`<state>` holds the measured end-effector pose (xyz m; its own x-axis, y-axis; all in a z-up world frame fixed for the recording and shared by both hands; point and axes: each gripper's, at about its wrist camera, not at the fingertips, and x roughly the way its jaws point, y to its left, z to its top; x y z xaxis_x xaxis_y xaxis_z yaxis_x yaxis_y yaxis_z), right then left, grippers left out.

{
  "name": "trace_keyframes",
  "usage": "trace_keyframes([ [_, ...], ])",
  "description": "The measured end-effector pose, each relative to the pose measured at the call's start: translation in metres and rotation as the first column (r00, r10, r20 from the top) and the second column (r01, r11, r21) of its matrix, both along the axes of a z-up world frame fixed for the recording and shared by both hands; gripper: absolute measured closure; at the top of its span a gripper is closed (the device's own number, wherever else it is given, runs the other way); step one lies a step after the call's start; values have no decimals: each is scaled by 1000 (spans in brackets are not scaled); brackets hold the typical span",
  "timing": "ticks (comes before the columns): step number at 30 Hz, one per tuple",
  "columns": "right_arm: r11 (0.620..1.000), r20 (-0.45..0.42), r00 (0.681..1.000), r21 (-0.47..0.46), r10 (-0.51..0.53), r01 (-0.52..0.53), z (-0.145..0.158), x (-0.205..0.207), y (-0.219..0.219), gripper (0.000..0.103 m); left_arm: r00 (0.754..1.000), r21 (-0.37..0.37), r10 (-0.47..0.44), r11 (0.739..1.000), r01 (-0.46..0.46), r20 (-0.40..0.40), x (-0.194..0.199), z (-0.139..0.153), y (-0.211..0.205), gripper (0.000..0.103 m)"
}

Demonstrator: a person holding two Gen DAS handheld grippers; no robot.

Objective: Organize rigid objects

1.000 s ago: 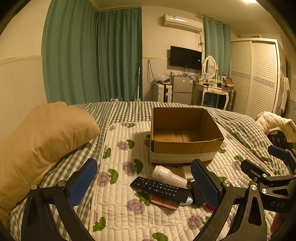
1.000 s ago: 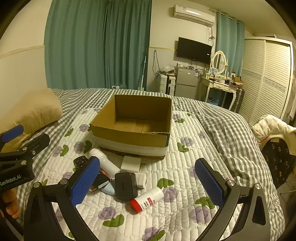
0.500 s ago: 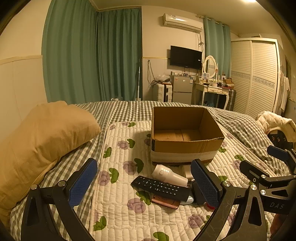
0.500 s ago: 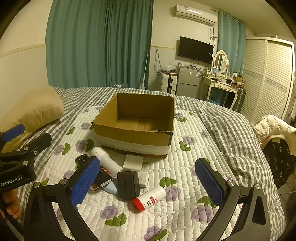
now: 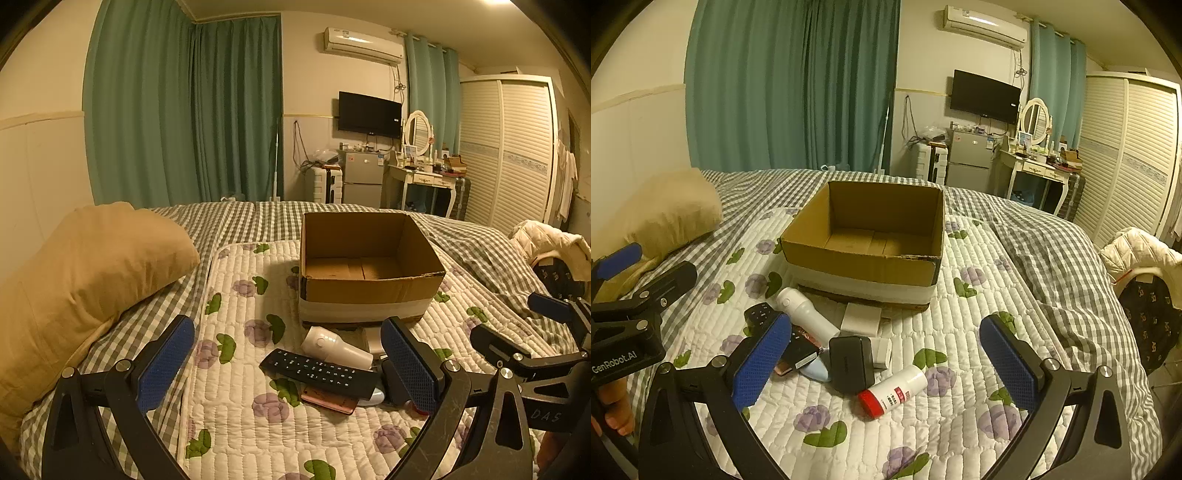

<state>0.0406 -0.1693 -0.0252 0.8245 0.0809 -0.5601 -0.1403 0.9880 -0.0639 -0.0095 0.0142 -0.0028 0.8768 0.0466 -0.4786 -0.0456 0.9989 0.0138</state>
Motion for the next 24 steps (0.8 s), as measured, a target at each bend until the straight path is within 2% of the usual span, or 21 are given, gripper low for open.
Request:
trace_keyframes([
  [3, 1000, -23, 1000, 16, 17, -17, -4, 2, 1, 7, 1000, -5, 2, 1000, -2, -13, 0, -4, -1, 0],
  [7, 1000, -62, 998, 6, 24, -23, -16, 6, 2, 8, 999, -3, 2, 1000, -2, -36, 3, -15, -1, 0],
  [12, 999, -138, 990, -21, 29, -33, -45, 18, 6, 14, 996, 8, 25, 1000, -25, -87, 11, -37, 7, 0],
  [17, 998, -280, 959, -11, 50, -56, -92, 41, 7, 25, 990, 5, 38, 999, -37, -134, 19, -60, 15, 0],
  [22, 996, -315, 945, -13, 83, -91, -113, 59, 19, 25, 985, 8, 38, 999, -37, -171, 31, -76, 18, 0],
  [24, 994, -321, 943, -32, 86, -102, -119, 69, 27, 34, 982, 12, 39, 999, -38, -182, 39, -80, 18, 0],
])
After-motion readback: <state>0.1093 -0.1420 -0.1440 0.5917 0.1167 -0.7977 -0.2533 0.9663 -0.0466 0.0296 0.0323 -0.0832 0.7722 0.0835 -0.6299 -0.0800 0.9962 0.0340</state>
